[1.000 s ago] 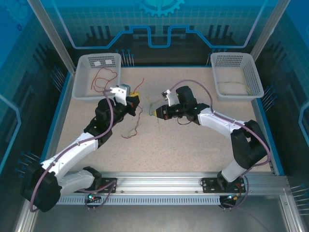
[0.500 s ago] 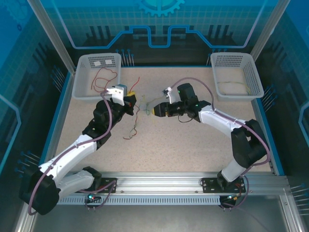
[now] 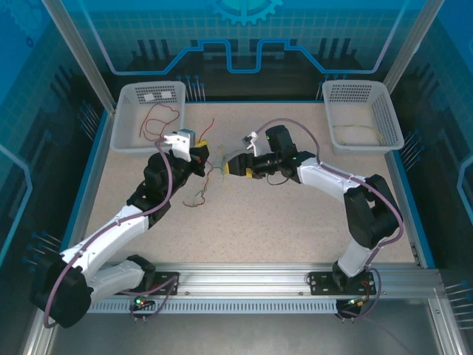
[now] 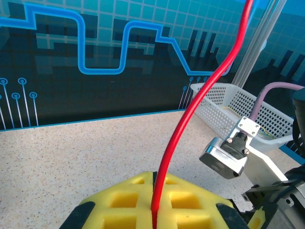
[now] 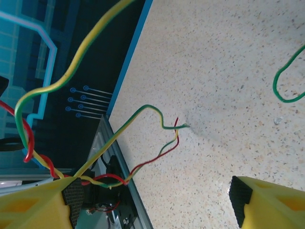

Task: Untangle the cables

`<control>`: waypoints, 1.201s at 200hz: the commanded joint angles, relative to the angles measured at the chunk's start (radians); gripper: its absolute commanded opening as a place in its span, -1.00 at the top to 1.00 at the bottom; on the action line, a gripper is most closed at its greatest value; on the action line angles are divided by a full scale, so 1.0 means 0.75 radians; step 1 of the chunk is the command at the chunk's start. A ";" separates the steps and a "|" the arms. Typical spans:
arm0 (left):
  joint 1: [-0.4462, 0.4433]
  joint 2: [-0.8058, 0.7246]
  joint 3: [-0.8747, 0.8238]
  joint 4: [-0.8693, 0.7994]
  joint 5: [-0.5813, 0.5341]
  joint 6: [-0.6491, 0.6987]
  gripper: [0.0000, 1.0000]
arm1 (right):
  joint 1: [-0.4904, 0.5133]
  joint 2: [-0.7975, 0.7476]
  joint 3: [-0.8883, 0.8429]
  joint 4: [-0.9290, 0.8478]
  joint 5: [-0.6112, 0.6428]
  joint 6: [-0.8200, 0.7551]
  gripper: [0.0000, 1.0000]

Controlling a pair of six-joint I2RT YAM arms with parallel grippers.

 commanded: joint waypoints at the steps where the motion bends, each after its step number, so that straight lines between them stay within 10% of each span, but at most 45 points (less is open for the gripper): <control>1: -0.004 -0.012 -0.016 0.030 -0.009 0.007 1.00 | -0.007 -0.098 0.025 -0.152 0.203 -0.044 -0.65; 34: -0.005 0.004 -0.024 0.046 -0.001 -0.002 1.00 | -0.006 -0.199 0.000 -0.218 0.440 -0.117 -0.63; 140: -0.006 0.000 -0.038 0.058 0.017 -0.024 1.00 | 0.118 -0.082 0.127 -0.219 0.152 -0.183 -0.53; 240: -0.006 -0.025 -0.046 0.062 0.025 -0.028 1.00 | 0.162 0.090 0.213 -0.249 0.173 -0.226 0.13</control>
